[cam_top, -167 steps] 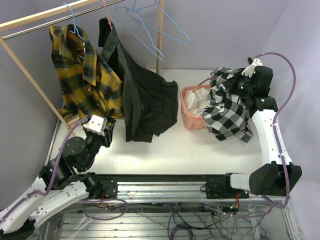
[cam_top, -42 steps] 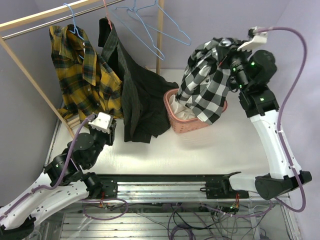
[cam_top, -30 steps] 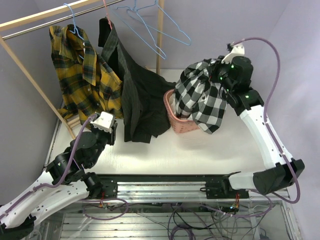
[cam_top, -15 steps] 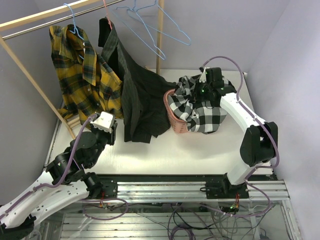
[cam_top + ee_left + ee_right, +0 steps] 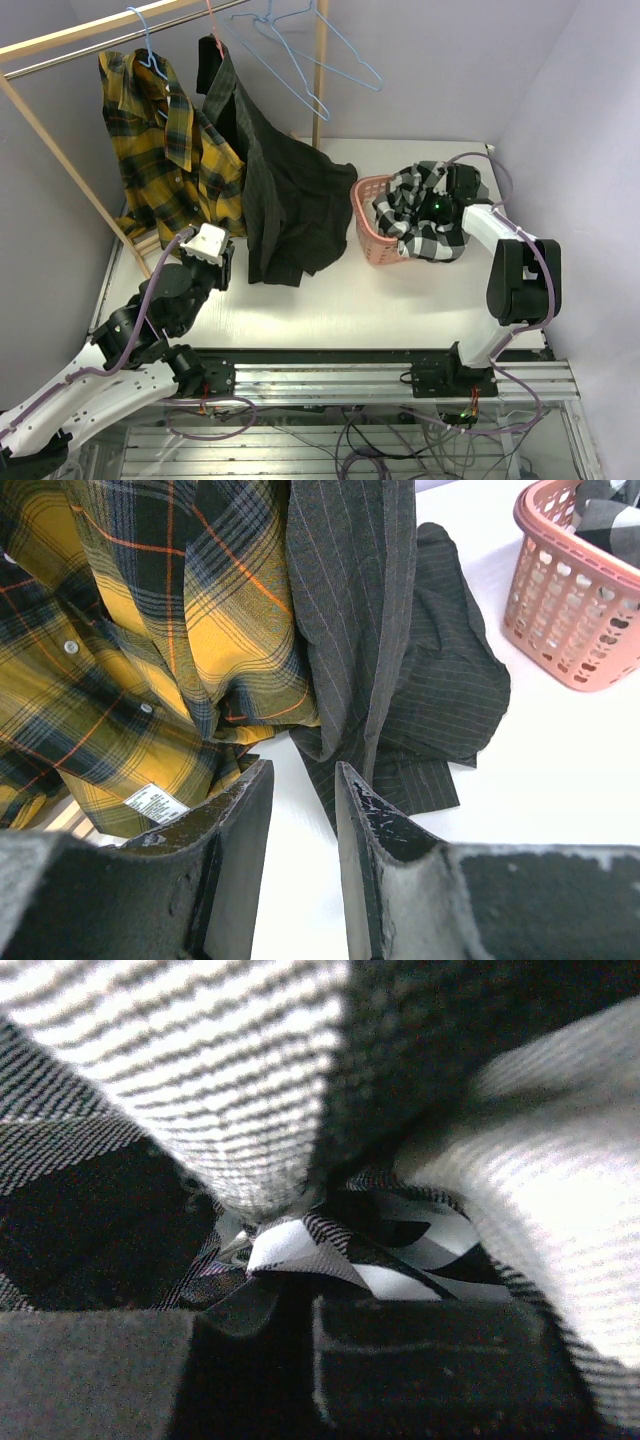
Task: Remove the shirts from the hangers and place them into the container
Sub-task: Move the bin to the center of the board.
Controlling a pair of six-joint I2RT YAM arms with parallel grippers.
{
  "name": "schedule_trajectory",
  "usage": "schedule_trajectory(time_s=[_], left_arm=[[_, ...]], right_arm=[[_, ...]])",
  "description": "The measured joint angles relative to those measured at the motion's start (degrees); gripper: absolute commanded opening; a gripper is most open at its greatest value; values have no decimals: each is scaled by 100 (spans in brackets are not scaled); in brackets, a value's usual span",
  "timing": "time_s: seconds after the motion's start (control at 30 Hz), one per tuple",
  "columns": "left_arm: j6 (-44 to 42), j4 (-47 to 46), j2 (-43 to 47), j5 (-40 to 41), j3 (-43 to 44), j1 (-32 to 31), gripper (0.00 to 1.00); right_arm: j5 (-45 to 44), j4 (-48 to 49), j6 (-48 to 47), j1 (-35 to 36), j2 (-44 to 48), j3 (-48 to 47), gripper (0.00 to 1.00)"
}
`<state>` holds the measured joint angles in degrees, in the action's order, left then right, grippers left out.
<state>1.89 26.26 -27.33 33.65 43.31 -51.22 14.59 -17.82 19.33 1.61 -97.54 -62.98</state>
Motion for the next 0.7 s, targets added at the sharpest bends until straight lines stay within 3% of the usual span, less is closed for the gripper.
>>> schedule_trajectory(time_s=[0.5, 0.57, 0.7], left_arm=[[-2, -2, 4, -2, -2, 0, 43], [-2, -7, 31, -2, -2, 0, 43], [-9, -13, 37, -4, 0, 0, 50]], right_arm=[[-1283, -345, 31, -468, -326, -748, 6], [-1419, -391, -2, -542, -385, -909, 12], [-1519, -479, -42, -568, -387, -1104, 37]])
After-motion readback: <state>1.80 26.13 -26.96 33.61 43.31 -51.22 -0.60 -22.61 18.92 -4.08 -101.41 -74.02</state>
